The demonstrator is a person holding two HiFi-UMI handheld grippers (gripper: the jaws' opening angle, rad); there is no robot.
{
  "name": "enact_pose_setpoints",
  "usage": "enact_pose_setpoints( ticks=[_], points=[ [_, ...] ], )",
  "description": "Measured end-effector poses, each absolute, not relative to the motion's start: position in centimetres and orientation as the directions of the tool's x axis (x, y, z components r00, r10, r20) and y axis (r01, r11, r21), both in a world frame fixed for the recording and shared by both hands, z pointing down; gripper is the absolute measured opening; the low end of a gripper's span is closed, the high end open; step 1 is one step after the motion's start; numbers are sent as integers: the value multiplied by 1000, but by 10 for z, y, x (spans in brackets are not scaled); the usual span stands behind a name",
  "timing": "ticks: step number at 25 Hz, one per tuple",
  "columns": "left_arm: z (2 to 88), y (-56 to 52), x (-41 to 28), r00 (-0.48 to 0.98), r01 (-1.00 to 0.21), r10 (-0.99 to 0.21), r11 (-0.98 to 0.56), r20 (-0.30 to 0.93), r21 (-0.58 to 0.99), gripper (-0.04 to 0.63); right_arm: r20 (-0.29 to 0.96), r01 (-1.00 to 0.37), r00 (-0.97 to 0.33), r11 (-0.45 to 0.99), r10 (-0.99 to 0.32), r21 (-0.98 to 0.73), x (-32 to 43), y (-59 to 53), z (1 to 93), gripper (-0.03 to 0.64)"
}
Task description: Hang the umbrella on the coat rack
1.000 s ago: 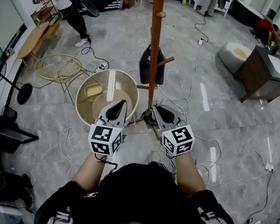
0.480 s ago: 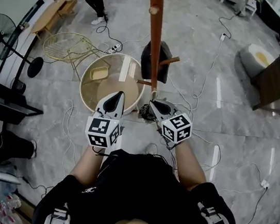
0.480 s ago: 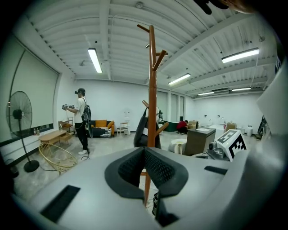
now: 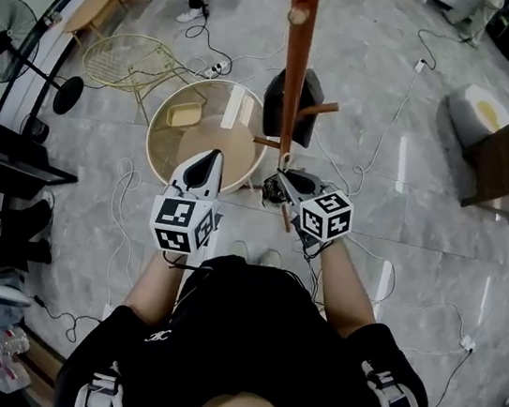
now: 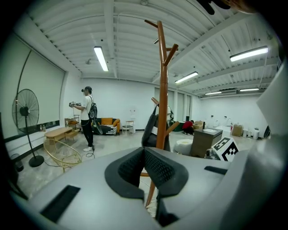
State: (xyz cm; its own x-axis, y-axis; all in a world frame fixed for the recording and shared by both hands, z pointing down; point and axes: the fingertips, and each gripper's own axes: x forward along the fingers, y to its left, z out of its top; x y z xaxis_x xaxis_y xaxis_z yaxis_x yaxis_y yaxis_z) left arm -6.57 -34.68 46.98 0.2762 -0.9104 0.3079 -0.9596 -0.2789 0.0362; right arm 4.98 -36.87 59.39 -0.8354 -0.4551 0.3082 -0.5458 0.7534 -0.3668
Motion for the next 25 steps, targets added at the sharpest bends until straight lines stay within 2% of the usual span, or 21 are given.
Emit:
enact_pose_setpoints(
  ticks=[12,25],
  points=[
    [479,-367,-78,267,-962,-908,-272,324,31,15,344,-528,-842,764,-415,-370,35,-389,613,20],
    [479,-387,-96,249,-967,-913,-252,324,32,15,403,-613,-786,678,-469,-406,36,-430,643,20]
  ],
)
